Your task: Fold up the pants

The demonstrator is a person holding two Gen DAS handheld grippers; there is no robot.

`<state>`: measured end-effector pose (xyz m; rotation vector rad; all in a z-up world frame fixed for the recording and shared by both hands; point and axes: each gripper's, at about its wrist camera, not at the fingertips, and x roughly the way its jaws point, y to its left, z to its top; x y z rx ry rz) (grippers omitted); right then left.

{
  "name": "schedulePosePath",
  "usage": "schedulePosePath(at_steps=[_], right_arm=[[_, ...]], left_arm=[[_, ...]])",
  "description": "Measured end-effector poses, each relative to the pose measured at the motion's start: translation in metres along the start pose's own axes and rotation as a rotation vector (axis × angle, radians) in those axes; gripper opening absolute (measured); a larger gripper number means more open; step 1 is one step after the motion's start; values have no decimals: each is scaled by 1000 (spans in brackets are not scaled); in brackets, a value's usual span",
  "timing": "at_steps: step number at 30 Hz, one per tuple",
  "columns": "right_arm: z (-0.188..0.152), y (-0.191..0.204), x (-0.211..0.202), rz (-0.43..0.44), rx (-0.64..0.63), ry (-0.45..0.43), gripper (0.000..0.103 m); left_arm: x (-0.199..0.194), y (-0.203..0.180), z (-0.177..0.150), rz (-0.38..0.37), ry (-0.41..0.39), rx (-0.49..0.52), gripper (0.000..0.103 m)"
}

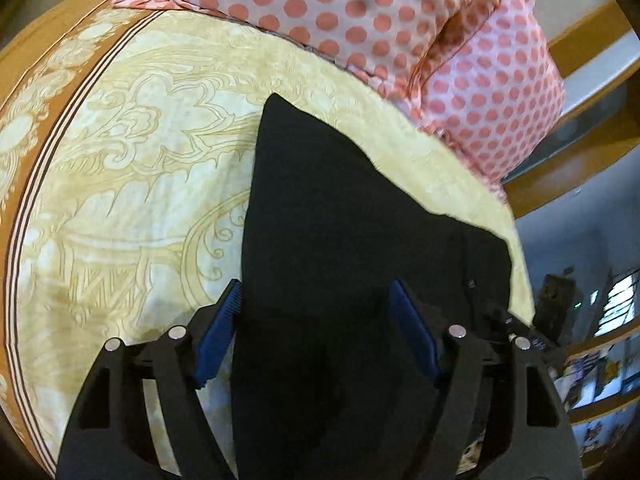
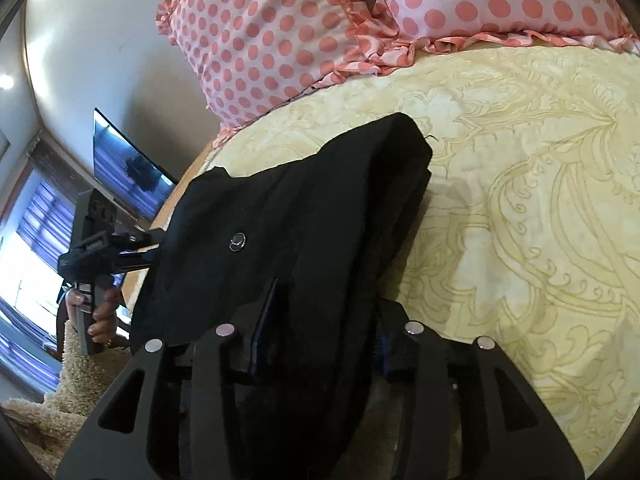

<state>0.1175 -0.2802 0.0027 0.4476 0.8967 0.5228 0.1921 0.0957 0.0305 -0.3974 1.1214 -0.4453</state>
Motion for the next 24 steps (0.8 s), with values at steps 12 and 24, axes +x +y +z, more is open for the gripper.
schedulePosePath(at_steps=[12,24], right_arm=[[-4,10,-4,42,-54,-34,20],[49,23,-10,-16,-123,-85,18]], left_arm=[[-3,-20,0,47,2,97,11],[-14,-52,32,27,-133,138,10]])
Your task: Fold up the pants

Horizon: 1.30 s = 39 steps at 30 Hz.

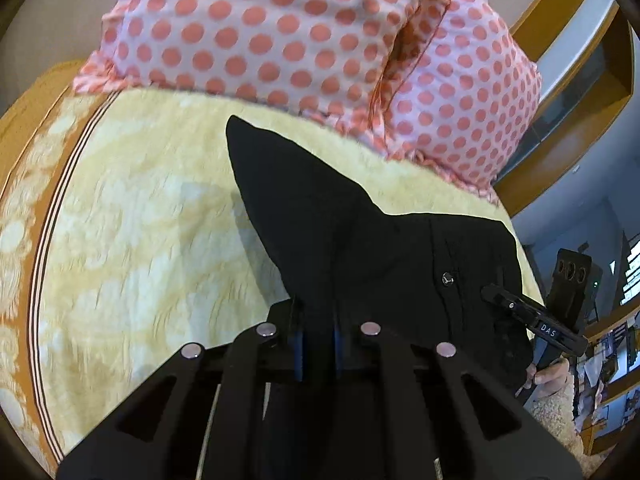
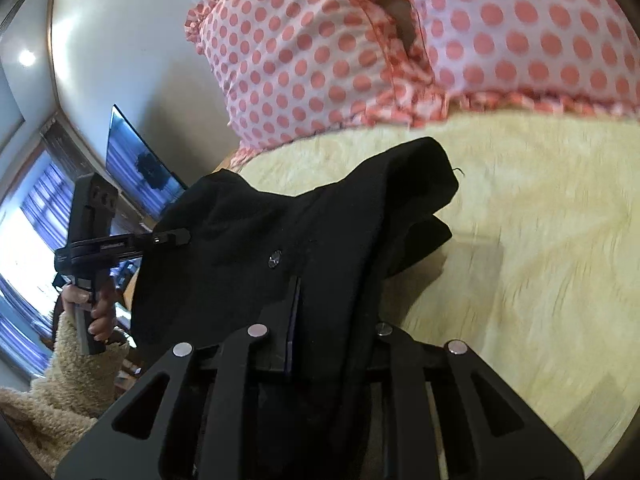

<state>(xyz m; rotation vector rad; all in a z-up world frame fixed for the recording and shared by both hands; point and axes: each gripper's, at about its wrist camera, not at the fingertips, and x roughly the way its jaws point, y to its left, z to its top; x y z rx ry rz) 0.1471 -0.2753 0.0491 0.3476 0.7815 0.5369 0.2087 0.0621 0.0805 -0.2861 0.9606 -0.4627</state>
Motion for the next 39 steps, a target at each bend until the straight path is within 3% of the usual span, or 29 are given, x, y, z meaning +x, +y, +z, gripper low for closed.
schedulePosePath(at_steps=[8,11,13,15,17,20,22,24,26,28,31,36,39], right_arm=[[61,-31,23,-83,20,-44,18],[65,-51,41,-143,63,8,18],[58,-62,54,-186,92,63,20],[53,-66,60,-229,93,72,31],[52,-65,58,-295,94,66,58],[50,-58,39,-401,67,18,69],[49,-49,18,-442,47,-58,69],[40,-29,-1,-404,-15,-128,69],[29,-4,-5,-334,-87,-120,69],[19,16,1,-323,-157,-89,69],[6,32,15,-328,-215,-35,69],[-7,22,43,-392,-181,115,71],[-8,22,44,-388,-155,104,74]], left_arm=[[34,2,57,8,-73,-41,10],[62,17,64,60,-23,-82,11],[80,34,60,77,27,-143,18],[88,43,56,101,39,-165,26],[89,45,53,127,32,-176,36],[72,43,50,176,-14,-175,44],[51,36,45,211,-74,-144,57],[32,22,36,174,-130,-108,67],[24,3,22,109,-134,-52,73],[25,-14,10,77,-109,-2,75],[36,-31,-7,65,-61,58,76],[70,-28,-23,116,56,68,78],[74,-25,-28,109,33,53,87]])
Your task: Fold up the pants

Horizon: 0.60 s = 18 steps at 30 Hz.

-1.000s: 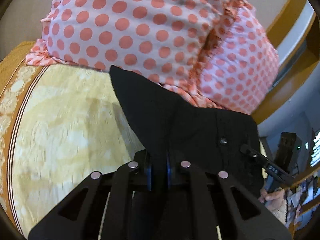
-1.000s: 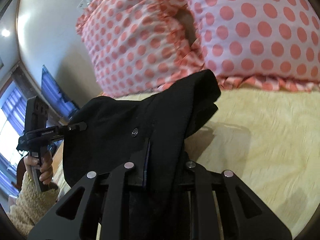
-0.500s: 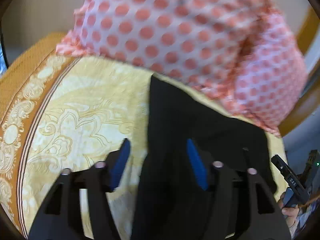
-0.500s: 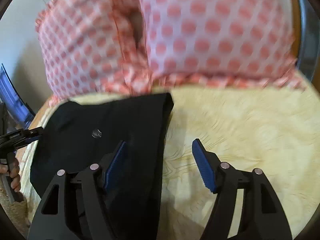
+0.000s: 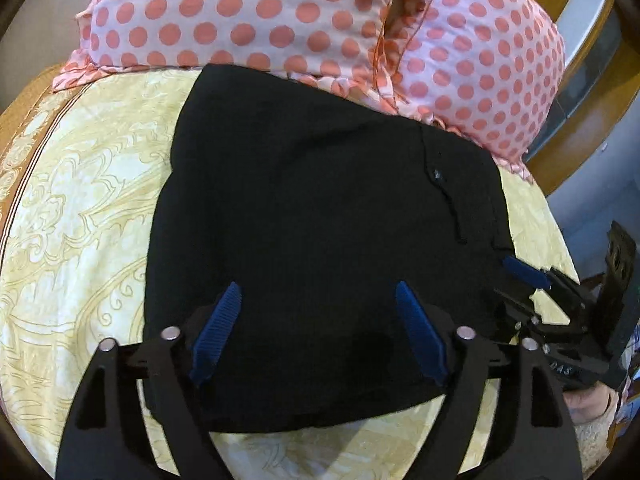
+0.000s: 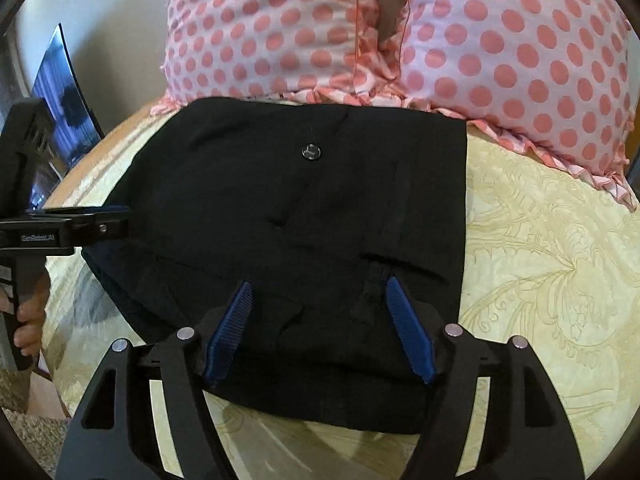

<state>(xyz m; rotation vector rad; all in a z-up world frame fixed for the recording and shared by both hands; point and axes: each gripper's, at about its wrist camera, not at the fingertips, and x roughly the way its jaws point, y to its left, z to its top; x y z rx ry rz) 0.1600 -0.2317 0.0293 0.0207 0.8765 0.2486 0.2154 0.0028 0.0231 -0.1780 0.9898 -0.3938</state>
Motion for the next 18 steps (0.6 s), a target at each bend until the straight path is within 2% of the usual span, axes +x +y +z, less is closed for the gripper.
schedulePosePath(at_steps=[2,4,5,7,10,13,18], right_arm=[[1,1,-1,18,28,-9,84],[-3,2,-11,13,75,-47,88],[-8,1,-21,14,101,-79,96],[-19,2,-38,-21,140,-147,102],[-44,7,-57,-114,199,-160,102],[-66,15,-60,-121,233,-156,102],[-96,37,-59,-152,228,-168,102]], left_arm=[[1,-4,-1,9,-6,-9,90],[-5,-7,-5,19,-14,-9,92],[-13,-10,-11,28,-30,2,93],[-30,-14,-27,90,-64,31,101],[-47,-13,-54,158,-83,48,101],[-52,-9,-80,171,-79,27,101],[-65,-4,-120,219,-118,22,101]])
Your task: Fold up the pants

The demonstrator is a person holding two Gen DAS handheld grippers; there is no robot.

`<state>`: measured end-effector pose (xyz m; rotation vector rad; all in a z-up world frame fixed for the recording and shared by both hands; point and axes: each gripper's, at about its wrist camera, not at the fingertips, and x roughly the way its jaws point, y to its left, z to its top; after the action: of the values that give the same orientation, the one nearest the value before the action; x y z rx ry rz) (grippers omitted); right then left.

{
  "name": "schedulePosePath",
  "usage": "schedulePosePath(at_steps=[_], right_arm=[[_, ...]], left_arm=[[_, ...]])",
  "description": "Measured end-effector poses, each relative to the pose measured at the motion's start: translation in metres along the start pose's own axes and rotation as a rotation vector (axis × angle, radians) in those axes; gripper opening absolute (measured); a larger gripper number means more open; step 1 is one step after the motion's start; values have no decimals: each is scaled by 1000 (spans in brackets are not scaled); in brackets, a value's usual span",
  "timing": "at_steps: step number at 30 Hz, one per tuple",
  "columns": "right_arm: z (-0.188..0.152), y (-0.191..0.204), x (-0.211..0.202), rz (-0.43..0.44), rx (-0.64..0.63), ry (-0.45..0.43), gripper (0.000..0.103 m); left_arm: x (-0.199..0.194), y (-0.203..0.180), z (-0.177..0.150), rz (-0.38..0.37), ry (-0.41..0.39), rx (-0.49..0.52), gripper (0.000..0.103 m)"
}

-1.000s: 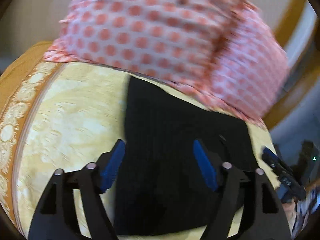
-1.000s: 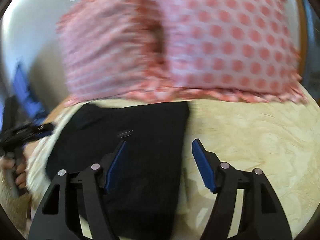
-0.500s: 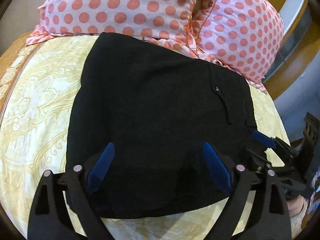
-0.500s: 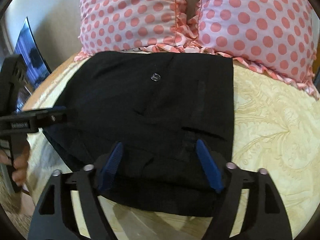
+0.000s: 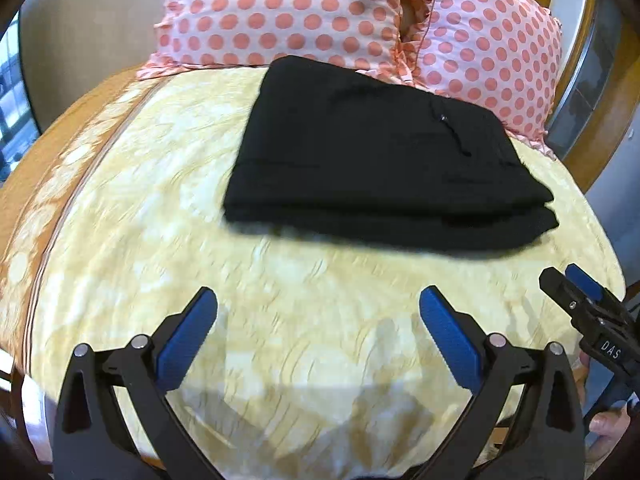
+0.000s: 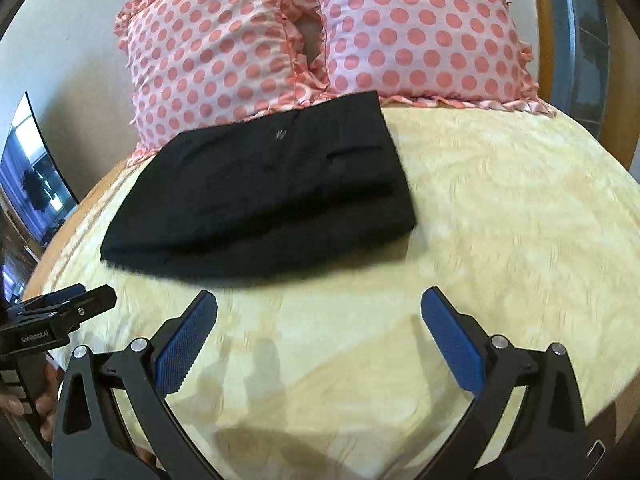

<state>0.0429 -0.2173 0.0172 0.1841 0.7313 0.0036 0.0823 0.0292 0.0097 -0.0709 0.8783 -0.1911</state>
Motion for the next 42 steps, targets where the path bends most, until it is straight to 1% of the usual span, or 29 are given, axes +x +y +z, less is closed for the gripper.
schedulePosePath(at_steps=[2,4,6,11,15,19,21,23,29,42], right_arm=[[-8,7,-2,-23,-21,-8,102],[-14,12,-4,-22,-28,-6,102],[-18,20,-3,-21,-51,0,102],[-25,37,-3,-20,-90,-2,102],[-25,44,-5,-39,-117,-22,102],[-28,44,-2,-48,-111,-11,102],[-30,43,3,-68,-112,8,102],[-33,45,2,-91,-128,-11,102],[-35,45,1,-94,-121,-32,102],[-36,44,1,-94,-122,-33,102]], left_arm=[[-4,-1,-9,36,-17,20,101],[-8,-1,-16,71,-29,38,101],[-10,-2,-21,85,-31,47,101],[-8,-3,-26,79,-15,55,101],[-6,-6,-30,101,-27,73,101],[-4,-9,-30,116,-43,90,101],[-3,-8,-30,112,-50,93,101],[-3,-7,-31,105,-62,99,101],[-4,-8,-33,103,-86,104,101],[-3,-8,-33,102,-87,103,101]])
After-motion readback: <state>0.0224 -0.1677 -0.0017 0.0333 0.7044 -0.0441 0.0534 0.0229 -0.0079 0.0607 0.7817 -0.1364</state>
